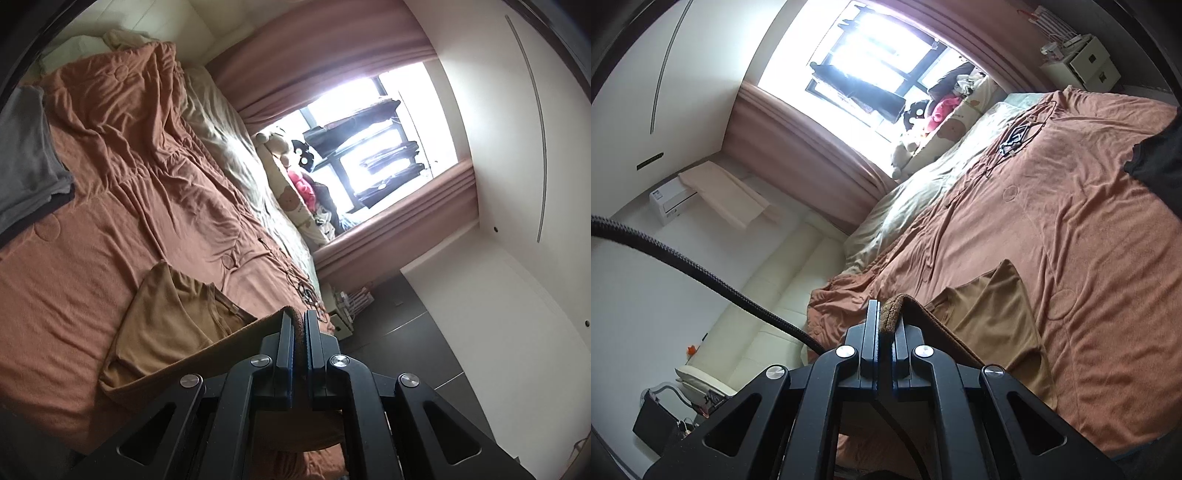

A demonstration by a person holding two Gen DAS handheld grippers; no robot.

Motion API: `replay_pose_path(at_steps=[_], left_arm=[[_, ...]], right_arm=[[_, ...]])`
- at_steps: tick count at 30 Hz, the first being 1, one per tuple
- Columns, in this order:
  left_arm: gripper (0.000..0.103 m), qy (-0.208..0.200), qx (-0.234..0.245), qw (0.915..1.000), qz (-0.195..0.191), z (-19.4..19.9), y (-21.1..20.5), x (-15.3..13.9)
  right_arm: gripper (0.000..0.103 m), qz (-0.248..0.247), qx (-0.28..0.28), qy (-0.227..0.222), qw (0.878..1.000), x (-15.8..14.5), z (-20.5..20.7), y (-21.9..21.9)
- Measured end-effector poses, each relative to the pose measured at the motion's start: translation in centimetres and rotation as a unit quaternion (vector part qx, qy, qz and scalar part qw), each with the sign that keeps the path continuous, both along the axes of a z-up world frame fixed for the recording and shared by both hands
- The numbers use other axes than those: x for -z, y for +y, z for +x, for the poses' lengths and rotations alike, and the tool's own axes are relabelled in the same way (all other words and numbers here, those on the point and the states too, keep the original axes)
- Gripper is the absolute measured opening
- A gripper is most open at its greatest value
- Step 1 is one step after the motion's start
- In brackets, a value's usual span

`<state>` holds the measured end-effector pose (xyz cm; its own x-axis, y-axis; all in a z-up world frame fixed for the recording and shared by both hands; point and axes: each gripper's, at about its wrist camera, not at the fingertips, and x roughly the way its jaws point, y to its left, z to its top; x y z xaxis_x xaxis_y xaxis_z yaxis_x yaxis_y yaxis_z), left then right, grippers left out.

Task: Fold small clothes
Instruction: 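Lift the hem with both tools and fold it over toward the collar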

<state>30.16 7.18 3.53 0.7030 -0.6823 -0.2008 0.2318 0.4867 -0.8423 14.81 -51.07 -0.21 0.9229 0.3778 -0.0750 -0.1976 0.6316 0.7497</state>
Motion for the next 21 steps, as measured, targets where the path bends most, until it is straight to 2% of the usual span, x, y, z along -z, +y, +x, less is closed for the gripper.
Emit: replay_pose_path(at_steps=[12,21], left_arm=[[0.004,0.005,0.005,0.9996,0.029,8.4,-1.7,0.0],[0.004,0.039,0.000,0.9984,0.042,13.9,-2.4,3.5]], right_arm=[[0.001,-0.024,0.000,0.014,1.000,-2.5,8.3,-0.6],[0.001,-0.036,0.002,0.042,0.998,-1.5,14.0,-0.9]])
